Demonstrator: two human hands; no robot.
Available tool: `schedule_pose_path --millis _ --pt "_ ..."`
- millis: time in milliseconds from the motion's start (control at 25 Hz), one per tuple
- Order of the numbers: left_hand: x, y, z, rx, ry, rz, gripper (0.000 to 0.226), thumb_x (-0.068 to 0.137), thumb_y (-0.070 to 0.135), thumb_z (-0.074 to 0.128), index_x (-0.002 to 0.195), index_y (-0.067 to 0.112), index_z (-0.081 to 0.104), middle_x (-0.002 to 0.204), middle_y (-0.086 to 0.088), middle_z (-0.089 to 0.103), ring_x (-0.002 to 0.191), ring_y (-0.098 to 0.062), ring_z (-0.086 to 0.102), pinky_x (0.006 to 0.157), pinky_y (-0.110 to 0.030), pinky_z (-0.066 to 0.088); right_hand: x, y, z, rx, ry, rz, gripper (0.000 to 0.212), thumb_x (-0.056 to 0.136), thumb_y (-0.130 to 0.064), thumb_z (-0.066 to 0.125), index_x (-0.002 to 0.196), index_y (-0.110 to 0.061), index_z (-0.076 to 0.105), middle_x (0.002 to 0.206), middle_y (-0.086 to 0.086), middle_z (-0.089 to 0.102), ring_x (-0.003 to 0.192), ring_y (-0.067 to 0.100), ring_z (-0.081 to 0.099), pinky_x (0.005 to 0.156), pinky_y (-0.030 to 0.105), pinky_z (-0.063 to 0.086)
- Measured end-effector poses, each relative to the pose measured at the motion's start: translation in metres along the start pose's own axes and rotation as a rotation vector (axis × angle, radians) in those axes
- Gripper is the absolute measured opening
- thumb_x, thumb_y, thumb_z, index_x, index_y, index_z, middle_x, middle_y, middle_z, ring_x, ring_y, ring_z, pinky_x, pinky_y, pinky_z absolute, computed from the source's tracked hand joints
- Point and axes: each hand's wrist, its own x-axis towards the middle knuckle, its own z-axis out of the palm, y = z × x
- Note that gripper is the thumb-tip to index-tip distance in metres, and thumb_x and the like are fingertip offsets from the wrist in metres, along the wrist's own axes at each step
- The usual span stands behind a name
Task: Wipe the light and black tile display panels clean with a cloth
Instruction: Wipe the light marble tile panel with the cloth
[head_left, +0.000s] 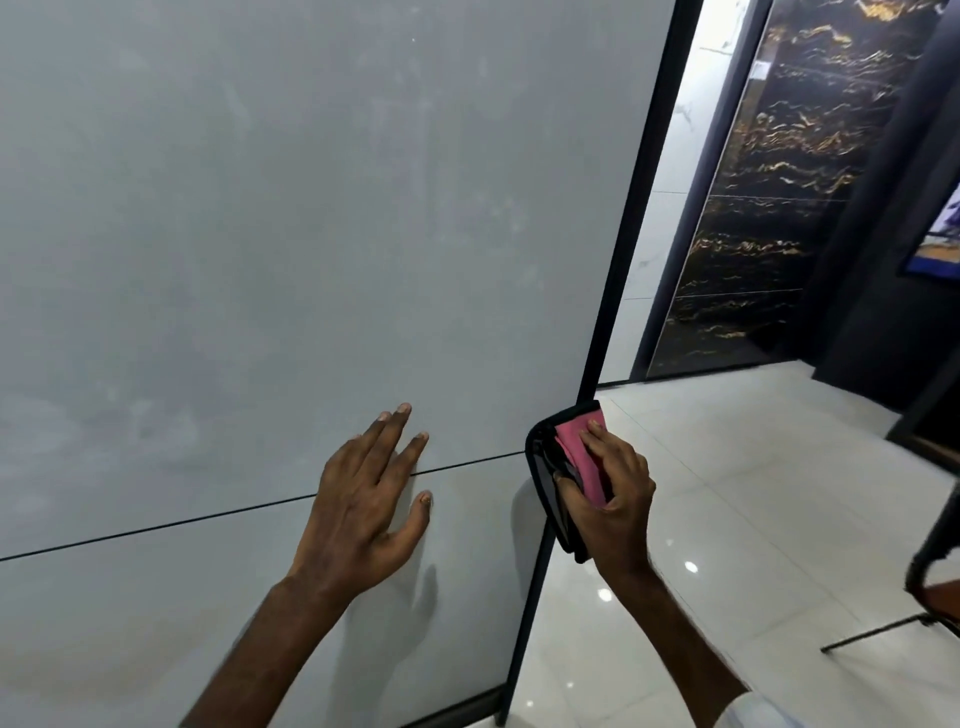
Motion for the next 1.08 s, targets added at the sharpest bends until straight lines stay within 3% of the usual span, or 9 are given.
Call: schedule_pose_path --millis 240,480,680,800,880,1000,1080 --pt "-0.021 -0.002 0.026 0.009 0.012 -0.034 0.057 0.098 0.037 0.054 0.147 0.008 0.057 0.165 -0.012 0.038 0.153 -0.031 0.037 0.111 -0.055 0.042 -0.032 0.026 0.023 0.054 -0.047 0.028 0.057 0.072 -0.034 0.071 0.127 -0.018 0.069 0.138 -0.003 0.063 0.118 0.027 0.061 0.092 0.064 0.050" --pt "-0.043 -0.022 0.101 0.163 0.026 0.021 0.059 0.095 0.038 0.053 0.147 0.011 0.057 0.167 -0.010 0.035 0.157 -0.030 0.027 0.121 -0.056 0.027 -0.050 0.074 0.079 0.105 0.001 -0.064 0.061 0.070 -0.021 0.074 0.131 -0.013 0.067 0.138 0.002 0.063 0.120 0.029 0.060 0.092 0.062 0.050" --pt "-0.056 -0.040 0.155 0.372 0.124 0.100 0.065 0.094 0.041 0.053 0.150 0.009 0.055 0.170 -0.014 0.028 0.159 -0.037 0.016 0.125 -0.061 0.009 -0.051 0.110 0.127 0.041 0.124 -0.282 0.065 0.076 -0.025 0.067 0.140 -0.017 0.059 0.146 0.000 0.055 0.127 0.030 0.052 0.102 0.037 0.038" --pt "-0.062 -0.050 0.185 0.461 0.201 0.154 0.073 0.094 0.044 0.056 0.157 0.008 0.044 0.171 -0.016 0.022 0.159 -0.042 0.010 0.124 -0.067 0.005 -0.057 0.134 0.157 -0.067 0.170 -0.414 0.076 0.079 -0.029 0.068 0.151 -0.025 0.042 0.154 0.001 0.043 0.137 0.031 0.042 0.106 0.049 0.036" --pt "-0.062 -0.054 0.197 0.497 0.249 0.185 0.077 0.095 0.045 0.056 0.160 0.007 0.038 0.171 -0.017 0.020 0.159 -0.044 0.010 0.123 -0.069 0.006 -0.059 0.144 0.172 -0.161 0.214 -0.482 0.083 0.080 -0.031 0.068 0.155 -0.022 0.036 0.161 0.004 0.035 0.143 0.033 0.034 0.109 0.050 0.028" --pt "-0.071 -0.063 0.214 0.582 0.322 0.243 0.076 0.098 0.048 0.051 0.159 0.005 0.038 0.171 -0.016 0.022 0.159 -0.041 0.013 0.124 -0.068 0.011 -0.065 0.156 0.185 -0.197 0.270 -0.553 0.086 0.078 -0.034 0.061 0.157 -0.017 0.034 0.164 0.007 0.034 0.145 0.032 0.031 0.105 0.054 0.032" --pt "-0.081 -0.069 0.224 0.635 0.349 0.275 0.077 0.098 0.049 0.048 0.159 0.003 0.038 0.171 -0.017 0.023 0.159 -0.039 0.015 0.124 -0.068 0.013 -0.069 0.158 0.187 -0.189 0.292 -0.581 0.086 0.078 -0.036 0.059 0.158 -0.018 0.034 0.164 0.005 0.033 0.144 0.030 0.031 0.103 0.049 0.029"
